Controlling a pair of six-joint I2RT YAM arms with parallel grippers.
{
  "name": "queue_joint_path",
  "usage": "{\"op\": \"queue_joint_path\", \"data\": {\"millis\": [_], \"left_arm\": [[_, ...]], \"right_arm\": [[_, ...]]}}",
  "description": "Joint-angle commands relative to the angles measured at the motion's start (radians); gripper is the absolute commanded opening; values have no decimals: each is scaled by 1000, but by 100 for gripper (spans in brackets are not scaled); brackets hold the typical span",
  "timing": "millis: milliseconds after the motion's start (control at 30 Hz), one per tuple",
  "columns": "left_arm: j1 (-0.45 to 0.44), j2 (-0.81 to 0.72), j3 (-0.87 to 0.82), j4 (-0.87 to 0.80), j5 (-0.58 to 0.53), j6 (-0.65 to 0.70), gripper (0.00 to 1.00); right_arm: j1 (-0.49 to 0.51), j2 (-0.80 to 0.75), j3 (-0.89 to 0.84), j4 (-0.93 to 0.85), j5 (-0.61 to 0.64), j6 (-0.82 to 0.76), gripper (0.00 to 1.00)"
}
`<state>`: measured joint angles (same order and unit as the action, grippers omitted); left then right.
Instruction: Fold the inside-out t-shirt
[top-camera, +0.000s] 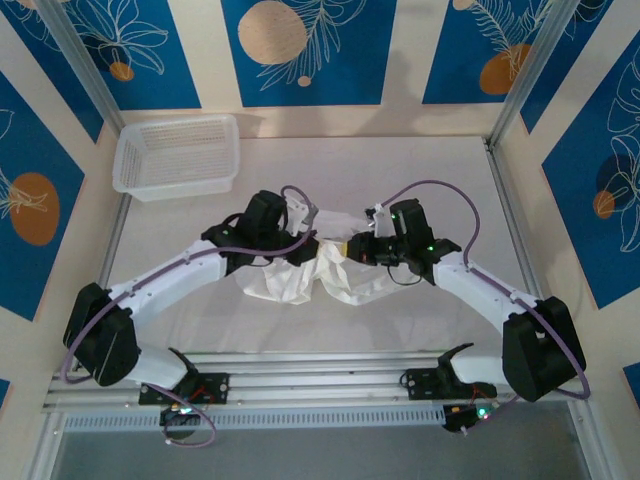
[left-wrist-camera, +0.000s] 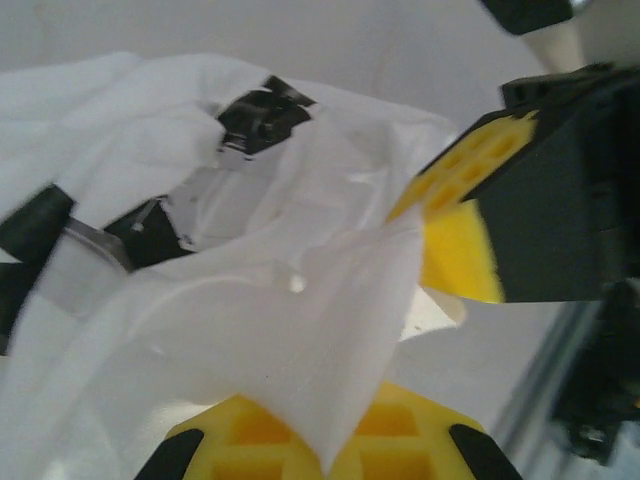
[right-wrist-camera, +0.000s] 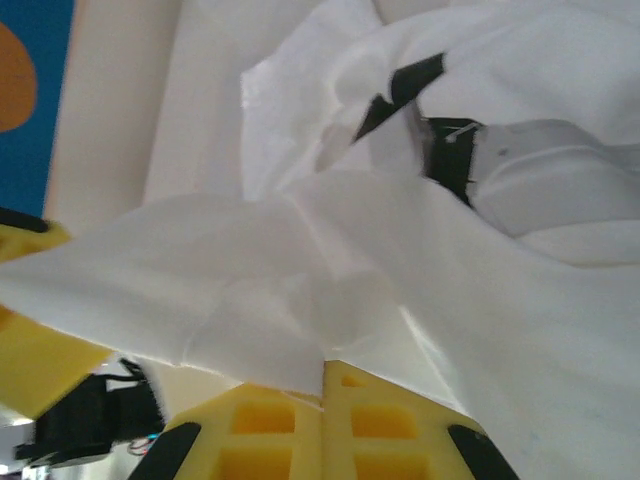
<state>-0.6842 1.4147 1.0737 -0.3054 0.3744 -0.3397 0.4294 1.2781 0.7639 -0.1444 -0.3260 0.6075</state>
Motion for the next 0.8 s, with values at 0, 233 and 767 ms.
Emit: {"op": "queue_joint_path", "data": {"millis": [0, 233, 767], "left_arm": [[48, -37, 37, -9, 166, -68, 0], [115, -51, 73, -27, 342, -31, 0], [66, -14, 89, -76, 500, 135, 0]], "right_arm": [[-20, -13, 5, -128, 137, -84, 0], [-24, -79, -38, -119, 142, -140, 9], [53, -55, 42, 48, -92, -369, 61]]}}
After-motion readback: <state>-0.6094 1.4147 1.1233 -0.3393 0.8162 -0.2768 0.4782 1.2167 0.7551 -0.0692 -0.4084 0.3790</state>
